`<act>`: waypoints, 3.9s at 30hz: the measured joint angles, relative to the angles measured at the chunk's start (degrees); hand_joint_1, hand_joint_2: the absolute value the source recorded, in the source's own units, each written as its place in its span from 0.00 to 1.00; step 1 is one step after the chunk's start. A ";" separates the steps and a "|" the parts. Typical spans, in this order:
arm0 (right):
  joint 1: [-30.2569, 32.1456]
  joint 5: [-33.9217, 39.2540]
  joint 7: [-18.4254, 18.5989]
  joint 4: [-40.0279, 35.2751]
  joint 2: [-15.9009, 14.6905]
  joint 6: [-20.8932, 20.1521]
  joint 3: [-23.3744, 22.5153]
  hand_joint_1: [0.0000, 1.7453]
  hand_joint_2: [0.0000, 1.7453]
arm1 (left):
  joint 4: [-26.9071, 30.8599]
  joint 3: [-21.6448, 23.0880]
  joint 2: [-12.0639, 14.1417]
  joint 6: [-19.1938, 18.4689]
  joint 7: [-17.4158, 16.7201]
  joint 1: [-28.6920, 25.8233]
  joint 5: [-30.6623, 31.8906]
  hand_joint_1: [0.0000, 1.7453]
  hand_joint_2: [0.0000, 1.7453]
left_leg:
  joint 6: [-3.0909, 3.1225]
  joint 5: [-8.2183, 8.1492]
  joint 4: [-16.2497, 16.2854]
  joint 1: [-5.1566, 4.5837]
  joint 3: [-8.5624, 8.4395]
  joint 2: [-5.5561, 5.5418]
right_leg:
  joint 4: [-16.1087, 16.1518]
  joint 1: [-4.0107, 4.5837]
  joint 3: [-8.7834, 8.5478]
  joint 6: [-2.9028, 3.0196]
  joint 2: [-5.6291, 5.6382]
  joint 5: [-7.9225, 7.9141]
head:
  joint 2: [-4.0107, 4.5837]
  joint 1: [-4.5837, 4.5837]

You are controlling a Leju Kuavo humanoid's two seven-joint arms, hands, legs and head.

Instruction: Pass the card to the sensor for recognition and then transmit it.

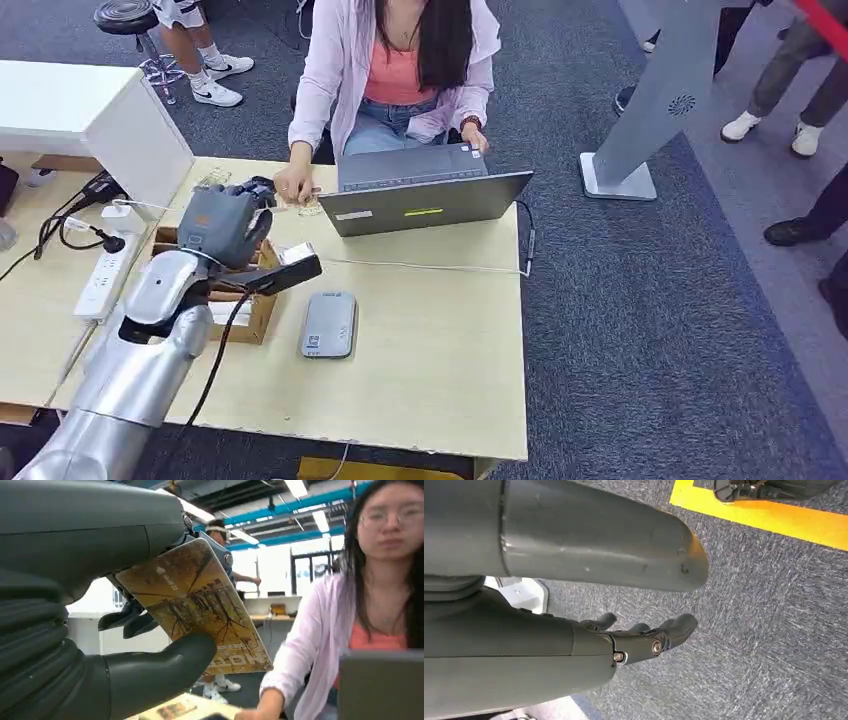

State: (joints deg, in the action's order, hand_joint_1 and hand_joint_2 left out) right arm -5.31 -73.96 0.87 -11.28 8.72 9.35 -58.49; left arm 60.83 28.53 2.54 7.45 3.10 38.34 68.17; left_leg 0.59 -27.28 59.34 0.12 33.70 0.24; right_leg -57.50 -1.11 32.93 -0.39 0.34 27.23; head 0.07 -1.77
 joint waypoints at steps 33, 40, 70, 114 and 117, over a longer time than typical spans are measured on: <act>0.01 -0.15 0.04 0.00 0.28 -0.02 -0.70 0.00 0.00 | -1.55 5.72 -0.87 -2.75 0.00 -3.43 0.52 1.00 1.00 | 0.01 0.00 0.00 0.00 0.01 0.00 | 0.00 0.00 0.01 0.00 0.00 0.00 | 0.00 0.00; 0.01 -0.18 0.04 0.00 0.28 -0.02 -0.74 0.00 0.00 | -2.10 7.32 -0.61 -5.40 0.22 -3.36 -1.40 1.00 1.00 | 0.01 0.00 0.00 0.00 0.01 0.00 | 0.00 0.00 0.01 0.00 0.00 0.00 | 0.00 -0.02; 0.02 -0.72 0.15 0.00 0.31 -0.09 -0.79 0.00 0.00 | -8.02 12.37 2.08 -14.34 1.99 -0.76 -10.45 1.00 1.00 | 0.01 0.00 0.00 0.00 0.00 0.01 | 0.00 0.00 0.01 0.00 0.01 0.00 | 0.00 0.00; 0.00 -1.68 0.15 0.00 0.70 -0.20 -0.76 0.00 0.00 | -13.44 16.67 0.52 -11.51 2.10 -1.23 -11.56 1.00 1.00 | 0.01 0.00 0.00 0.00 0.01 -0.01 | 0.00 0.00 0.01 0.00 -0.01 0.00 | 0.00 0.00; 0.00 -1.84 0.15 0.00 0.79 -0.42 -0.76 0.00 0.00 | -13.97 16.67 -0.04 -10.14 1.97 -1.40 -11.19 1.00 1.00 | 0.01 0.00 0.00 0.00 0.02 -0.01 | 0.00 0.00 0.01 0.00 -0.01 0.00 | 0.00 0.00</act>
State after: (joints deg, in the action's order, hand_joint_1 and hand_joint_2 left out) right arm -5.31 -75.80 1.03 -11.28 9.51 8.94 -59.25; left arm 46.86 45.20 2.49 -2.69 5.07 36.94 56.98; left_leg 0.60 -27.28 59.34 0.12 33.71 0.24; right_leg -57.50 -1.11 32.94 -0.39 0.33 27.23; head 0.07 -1.77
